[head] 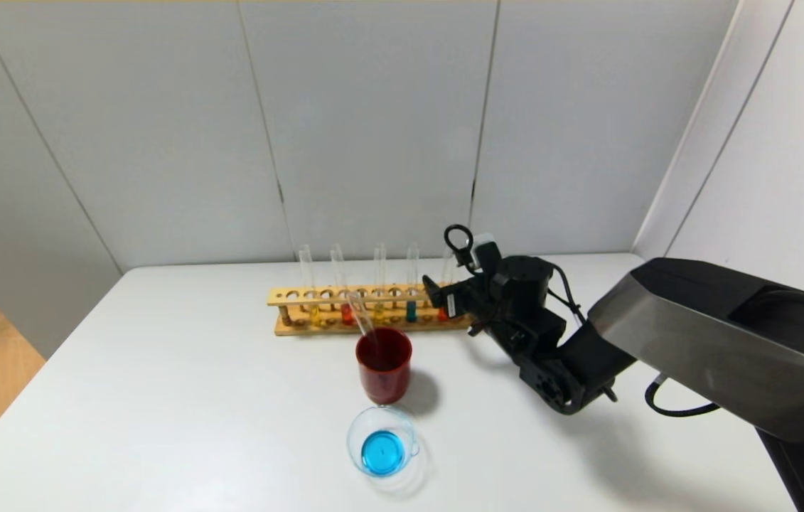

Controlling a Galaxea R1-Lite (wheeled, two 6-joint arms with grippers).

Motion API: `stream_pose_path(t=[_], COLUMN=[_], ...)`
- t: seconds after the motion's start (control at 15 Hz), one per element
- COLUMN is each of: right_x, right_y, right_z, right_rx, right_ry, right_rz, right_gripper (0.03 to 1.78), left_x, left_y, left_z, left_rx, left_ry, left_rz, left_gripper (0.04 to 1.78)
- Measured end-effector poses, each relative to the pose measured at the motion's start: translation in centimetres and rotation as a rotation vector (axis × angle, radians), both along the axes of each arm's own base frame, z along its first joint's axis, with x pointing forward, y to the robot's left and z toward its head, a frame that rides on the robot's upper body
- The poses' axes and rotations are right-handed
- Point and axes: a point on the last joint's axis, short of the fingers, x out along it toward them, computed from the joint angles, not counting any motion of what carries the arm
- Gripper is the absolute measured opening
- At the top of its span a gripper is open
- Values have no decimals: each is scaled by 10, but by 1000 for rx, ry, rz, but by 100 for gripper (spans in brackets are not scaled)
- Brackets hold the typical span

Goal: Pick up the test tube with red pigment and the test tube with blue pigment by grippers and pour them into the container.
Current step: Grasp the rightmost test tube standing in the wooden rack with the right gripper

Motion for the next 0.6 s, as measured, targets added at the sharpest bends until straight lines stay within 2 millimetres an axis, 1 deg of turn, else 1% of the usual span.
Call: stream_pose_path(t=[0.2,0.33,0.4,0.47,0.6], right_x=[6,7,8,8,8], right_y=[1,2,2,3,7], right_z=[1,0,0,0,-2], right_rx=[0,-5,-9,-12,-17], right_ry=[-7,-11,-14,-17,-21], right_rz=[-4,1,2,3,12], right_gripper=[175,170,164,154,129], left_x=[0,0,0,0,0], left_y=[0,0,0,0,0], left_z=[0,0,0,0,0], left_rx=[0,0,0,0,0], left_ry=[0,0,0,0,0], left_rz=[0,0,0,-1,0], left_gripper=[175,175,175,175,175])
